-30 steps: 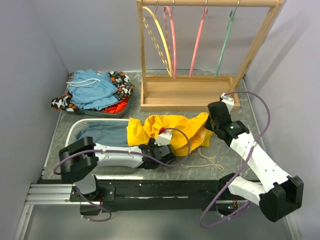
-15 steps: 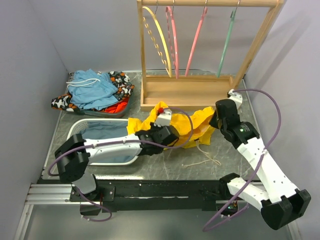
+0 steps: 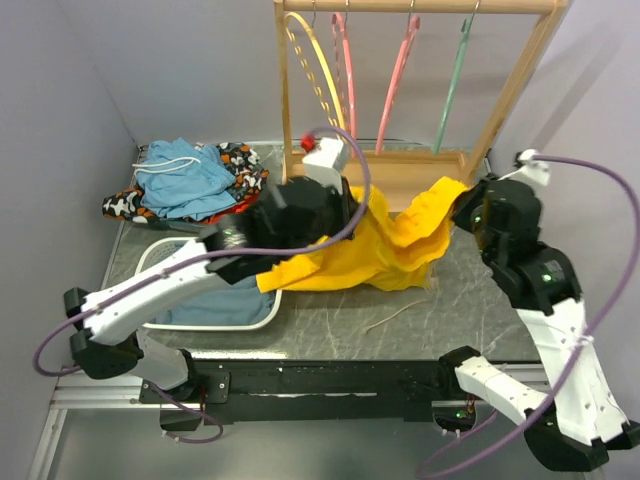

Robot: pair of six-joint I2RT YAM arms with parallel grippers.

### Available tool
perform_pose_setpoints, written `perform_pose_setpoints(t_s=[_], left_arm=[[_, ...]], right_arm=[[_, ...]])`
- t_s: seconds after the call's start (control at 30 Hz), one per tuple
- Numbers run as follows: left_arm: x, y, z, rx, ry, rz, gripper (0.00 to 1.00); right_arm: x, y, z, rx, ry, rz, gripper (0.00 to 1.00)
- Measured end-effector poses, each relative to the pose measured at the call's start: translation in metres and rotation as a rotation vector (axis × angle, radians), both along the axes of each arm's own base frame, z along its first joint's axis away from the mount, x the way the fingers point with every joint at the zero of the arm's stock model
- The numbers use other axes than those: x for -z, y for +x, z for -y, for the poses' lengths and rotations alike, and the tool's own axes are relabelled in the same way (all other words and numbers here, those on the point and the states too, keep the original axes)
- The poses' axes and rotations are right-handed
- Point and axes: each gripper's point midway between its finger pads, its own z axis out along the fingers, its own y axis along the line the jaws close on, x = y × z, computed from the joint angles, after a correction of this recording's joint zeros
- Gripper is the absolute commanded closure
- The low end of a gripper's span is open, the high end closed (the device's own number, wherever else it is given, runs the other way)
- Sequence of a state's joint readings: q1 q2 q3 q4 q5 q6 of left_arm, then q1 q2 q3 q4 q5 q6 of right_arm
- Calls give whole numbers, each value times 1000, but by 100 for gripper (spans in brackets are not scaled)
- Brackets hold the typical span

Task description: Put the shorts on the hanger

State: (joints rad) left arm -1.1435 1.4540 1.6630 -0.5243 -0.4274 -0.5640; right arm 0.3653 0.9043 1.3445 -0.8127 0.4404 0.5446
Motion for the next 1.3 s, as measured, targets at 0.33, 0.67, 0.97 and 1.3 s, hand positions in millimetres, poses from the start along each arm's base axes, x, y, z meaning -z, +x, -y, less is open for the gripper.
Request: perform_pose_setpoints(t_s=[0.33, 0.67, 0.97, 1.3], left_arm=[[-133, -34, -8, 159, -271, 103, 99], [-170, -36, 2, 203, -313, 145, 99], [-31, 17, -47, 19, -172, -47, 99], [200, 42, -99, -163, 64, -461, 99]], right_arm=[[-110, -34, 28, 76, 68, 255, 98], [-140, -54, 46, 130, 62, 313, 99], [-72, -31, 27, 78, 40, 183, 100], [213, 4, -14, -23, 4, -444, 82]])
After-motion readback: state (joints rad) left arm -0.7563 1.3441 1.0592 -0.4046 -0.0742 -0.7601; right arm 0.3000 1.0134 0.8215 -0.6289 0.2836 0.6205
